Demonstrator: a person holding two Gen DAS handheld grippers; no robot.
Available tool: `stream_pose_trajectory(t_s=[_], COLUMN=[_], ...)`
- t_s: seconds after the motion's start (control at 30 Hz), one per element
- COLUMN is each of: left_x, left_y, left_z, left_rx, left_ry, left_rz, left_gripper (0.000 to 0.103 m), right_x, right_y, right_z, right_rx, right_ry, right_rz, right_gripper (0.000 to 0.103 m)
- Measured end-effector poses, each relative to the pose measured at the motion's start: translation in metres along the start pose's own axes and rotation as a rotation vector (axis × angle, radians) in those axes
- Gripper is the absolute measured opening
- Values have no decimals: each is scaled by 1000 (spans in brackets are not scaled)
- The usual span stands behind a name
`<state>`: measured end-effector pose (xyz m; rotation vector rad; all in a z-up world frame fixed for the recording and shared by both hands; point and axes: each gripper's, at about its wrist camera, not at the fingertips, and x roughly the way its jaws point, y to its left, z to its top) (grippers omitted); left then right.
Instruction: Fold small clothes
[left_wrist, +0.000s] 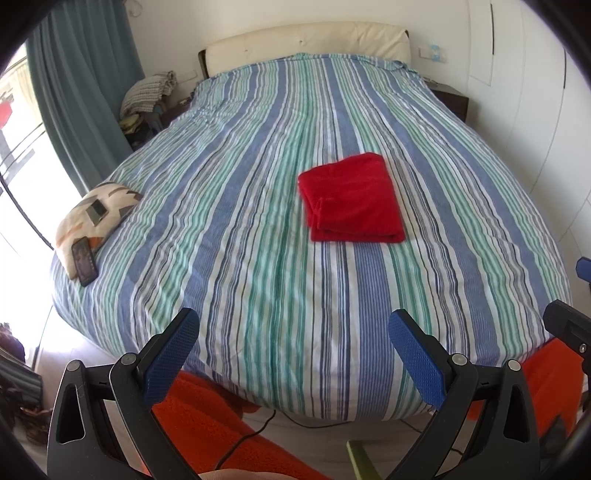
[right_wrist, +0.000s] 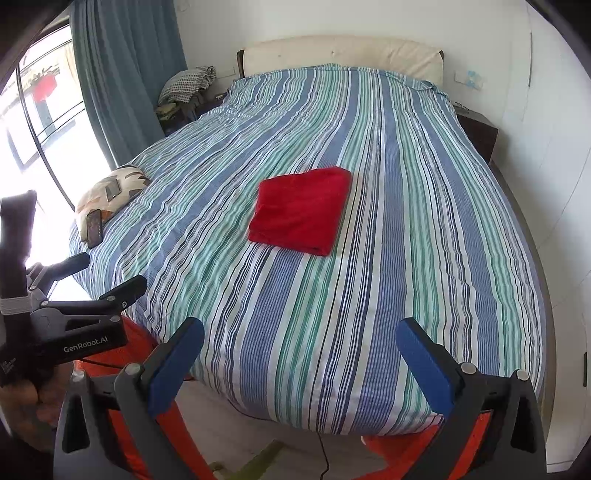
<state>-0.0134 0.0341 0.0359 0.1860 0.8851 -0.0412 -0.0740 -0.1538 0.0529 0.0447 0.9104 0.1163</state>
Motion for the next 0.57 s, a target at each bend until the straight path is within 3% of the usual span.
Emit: stream_pose_trajectory(t_s=[0.37, 0.57], left_x=[-2, -11], left_y=[-1, -5], left_z=[1, 5], left_rx=[2, 12], left_ry=[-8, -48], left_rz=[-16, 13], left_gripper=[102, 102], right_x=[3, 3], right_y=[2, 1], right_z=[-1, 1], right_rx=[-1, 1], right_ry=[5, 0], right_rz=[1, 4], right_gripper=[102, 102])
